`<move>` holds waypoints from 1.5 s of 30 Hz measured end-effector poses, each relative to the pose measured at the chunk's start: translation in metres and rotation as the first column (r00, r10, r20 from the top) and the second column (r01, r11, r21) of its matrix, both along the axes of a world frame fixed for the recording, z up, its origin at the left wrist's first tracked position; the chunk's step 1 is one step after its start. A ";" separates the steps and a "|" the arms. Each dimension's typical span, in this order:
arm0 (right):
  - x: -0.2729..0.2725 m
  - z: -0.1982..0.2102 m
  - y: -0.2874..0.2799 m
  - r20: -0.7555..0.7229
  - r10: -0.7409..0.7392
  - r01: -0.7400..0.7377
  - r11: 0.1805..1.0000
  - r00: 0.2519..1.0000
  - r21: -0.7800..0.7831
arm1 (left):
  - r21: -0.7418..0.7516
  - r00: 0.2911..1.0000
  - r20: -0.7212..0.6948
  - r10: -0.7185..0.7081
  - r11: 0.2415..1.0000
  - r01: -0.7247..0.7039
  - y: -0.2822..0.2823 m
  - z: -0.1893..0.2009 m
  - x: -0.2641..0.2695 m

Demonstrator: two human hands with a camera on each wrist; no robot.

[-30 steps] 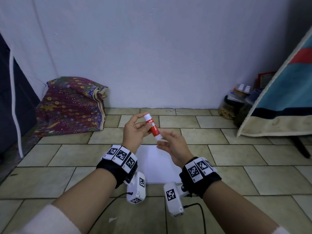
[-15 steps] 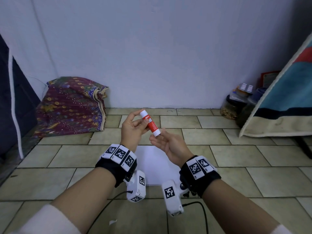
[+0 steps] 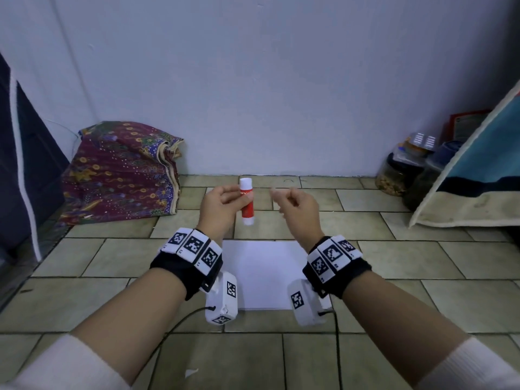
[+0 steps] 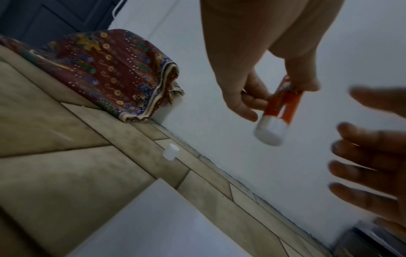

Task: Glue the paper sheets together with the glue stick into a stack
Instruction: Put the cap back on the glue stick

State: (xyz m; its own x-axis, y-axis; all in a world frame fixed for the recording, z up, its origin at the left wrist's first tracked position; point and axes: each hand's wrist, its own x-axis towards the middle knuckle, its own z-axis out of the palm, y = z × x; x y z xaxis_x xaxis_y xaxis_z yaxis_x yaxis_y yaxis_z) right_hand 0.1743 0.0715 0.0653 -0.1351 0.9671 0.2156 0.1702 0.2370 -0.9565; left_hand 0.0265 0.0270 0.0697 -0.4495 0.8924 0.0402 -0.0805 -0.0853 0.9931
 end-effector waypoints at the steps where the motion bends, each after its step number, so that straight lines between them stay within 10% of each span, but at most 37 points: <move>1: 0.002 0.000 0.010 0.086 -0.002 -0.007 0.995 0.996 0.099 | -0.022 1.000 -0.013 -0.019 1.000 0.018 0.000 0.001 -0.004; 4: 0.000 -0.002 0.039 0.527 0.139 -0.302 0.923 0.838 0.237 | -0.088 0.995 -0.056 -0.086 0.993 0.081 -0.004 -0.001 -0.015; 7: -0.014 0.001 0.057 0.883 0.255 -0.594 0.804 0.393 0.032 | -0.141 0.982 -0.152 -0.114 0.986 0.092 -0.008 -0.009 -0.028; 10: -0.039 0.002 0.067 0.954 0.269 -0.667 0.736 0.130 -0.117 | -0.218 0.964 -0.245 -0.099 0.975 0.044 -0.009 -0.018 -0.045; 15: -0.087 -0.009 0.069 0.973 0.217 -0.689 0.694 -0.078 -0.210 | -0.293 0.960 -0.277 -0.042 0.955 -0.043 -0.010 -0.027 -0.067; 31: -0.112 -0.032 0.085 0.984 0.168 -0.663 0.732 -0.050 -0.159 | -0.298 0.957 -0.290 0.005 0.950 -0.095 0.000 -0.040 -0.084; 33: -0.098 -0.032 0.090 0.973 0.227 -0.637 0.757 0.044 -0.147 | -0.306 0.958 -0.287 -0.020 0.949 -0.072 0.003 -0.040 -0.080; 39: -0.046 -0.012 0.102 0.440 0.502 -0.475 0.862 0.745 -0.178 | -0.282 0.949 -0.302 -0.088 0.959 -0.001 0.014 -0.032 -0.064; 42: -0.024 -0.006 0.092 0.059 0.508 -0.493 0.853 0.859 -0.172 | -0.253 0.946 -0.280 -0.164 0.963 0.092 0.017 -0.021 -0.053; 45: -0.003 -0.004 0.080 0.005 0.500 -0.496 0.860 0.866 -0.120 | -0.213 0.891 -0.325 -0.318 0.942 0.259 0.019 -0.011 -0.039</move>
